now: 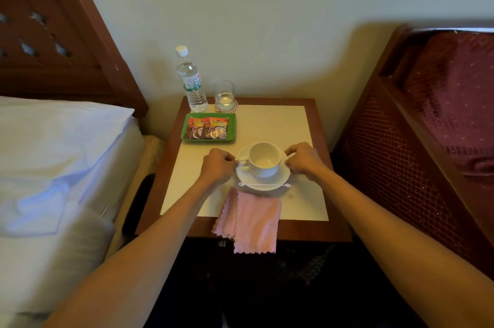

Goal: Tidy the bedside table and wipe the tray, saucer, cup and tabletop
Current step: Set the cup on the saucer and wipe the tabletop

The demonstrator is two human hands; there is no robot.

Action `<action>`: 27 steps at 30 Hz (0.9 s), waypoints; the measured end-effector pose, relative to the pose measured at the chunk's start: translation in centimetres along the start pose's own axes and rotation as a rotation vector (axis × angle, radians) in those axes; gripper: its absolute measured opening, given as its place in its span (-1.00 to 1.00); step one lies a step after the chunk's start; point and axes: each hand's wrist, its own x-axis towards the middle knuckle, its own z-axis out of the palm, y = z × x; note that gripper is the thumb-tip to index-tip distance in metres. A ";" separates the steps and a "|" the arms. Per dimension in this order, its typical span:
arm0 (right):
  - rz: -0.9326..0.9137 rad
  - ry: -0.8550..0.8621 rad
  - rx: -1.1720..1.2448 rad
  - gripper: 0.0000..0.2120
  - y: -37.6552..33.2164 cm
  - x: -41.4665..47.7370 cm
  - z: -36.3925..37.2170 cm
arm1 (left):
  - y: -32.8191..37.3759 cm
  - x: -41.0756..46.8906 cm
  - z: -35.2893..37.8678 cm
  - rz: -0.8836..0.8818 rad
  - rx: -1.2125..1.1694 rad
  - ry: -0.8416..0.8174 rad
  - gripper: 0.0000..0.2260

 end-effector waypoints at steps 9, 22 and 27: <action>-0.114 -0.083 0.067 -0.66 -6.6 0.0 6.9 | -6.3 1.4 -7.4 -0.085 0.040 0.057 -0.84; -0.117 -0.134 0.087 -0.68 -8.7 -0.6 12.9 | -10.2 0.9 -11.1 -0.131 -0.026 0.087 -0.85; -0.155 -0.103 0.104 -0.71 -7.7 -1.1 12.1 | -9.7 0.8 -11.2 -0.118 0.021 0.096 -0.86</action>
